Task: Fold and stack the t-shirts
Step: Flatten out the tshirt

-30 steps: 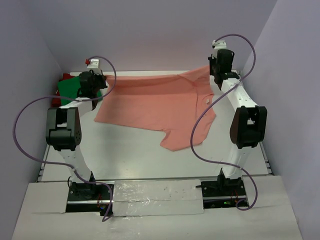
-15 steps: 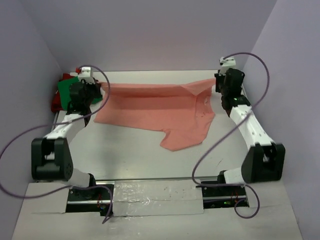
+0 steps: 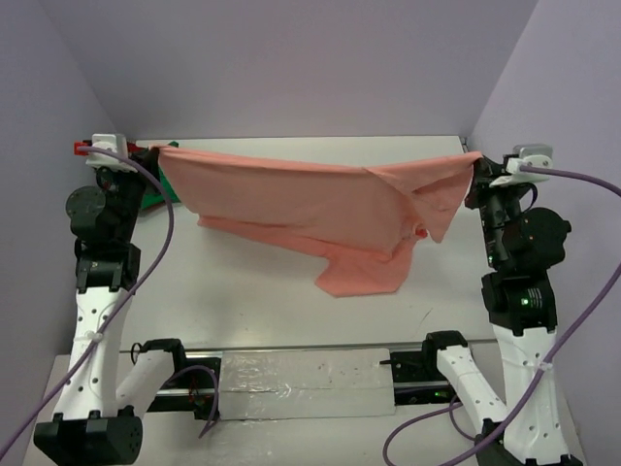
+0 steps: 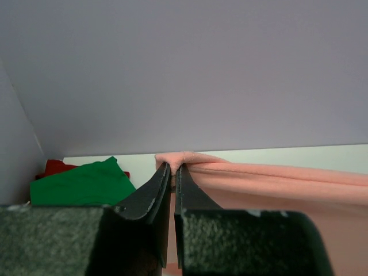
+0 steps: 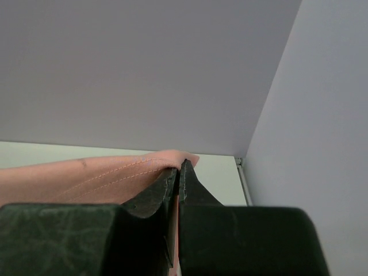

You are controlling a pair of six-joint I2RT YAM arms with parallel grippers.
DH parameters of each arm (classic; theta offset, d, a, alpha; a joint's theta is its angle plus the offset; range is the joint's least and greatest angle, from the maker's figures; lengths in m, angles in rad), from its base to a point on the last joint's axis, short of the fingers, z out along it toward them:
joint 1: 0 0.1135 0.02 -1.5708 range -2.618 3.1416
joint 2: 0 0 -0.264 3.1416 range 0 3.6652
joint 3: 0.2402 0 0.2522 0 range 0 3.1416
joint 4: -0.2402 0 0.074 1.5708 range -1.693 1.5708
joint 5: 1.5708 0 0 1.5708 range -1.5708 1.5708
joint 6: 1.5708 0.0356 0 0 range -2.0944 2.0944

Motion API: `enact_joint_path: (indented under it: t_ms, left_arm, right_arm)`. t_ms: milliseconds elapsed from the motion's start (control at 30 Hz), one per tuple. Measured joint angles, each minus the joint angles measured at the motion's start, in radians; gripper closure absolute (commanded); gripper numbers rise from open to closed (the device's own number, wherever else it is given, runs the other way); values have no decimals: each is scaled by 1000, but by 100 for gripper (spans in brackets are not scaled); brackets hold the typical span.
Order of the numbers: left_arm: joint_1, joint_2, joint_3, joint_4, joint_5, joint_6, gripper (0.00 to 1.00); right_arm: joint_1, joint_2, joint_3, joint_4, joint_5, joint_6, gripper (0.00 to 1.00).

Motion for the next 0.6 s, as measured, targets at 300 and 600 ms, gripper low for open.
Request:
enact_joint_path:
  t_ms: [300, 600]
  left_arm:
    - [0, -92, 253, -145, 0, -56, 100]
    - [0, -111, 484, -204, 10, -106, 100]
  right_arm:
    - [0, -40, 232, -135, -18, 36, 100]
    - [0, -49, 528, -176, -24, 74, 100]
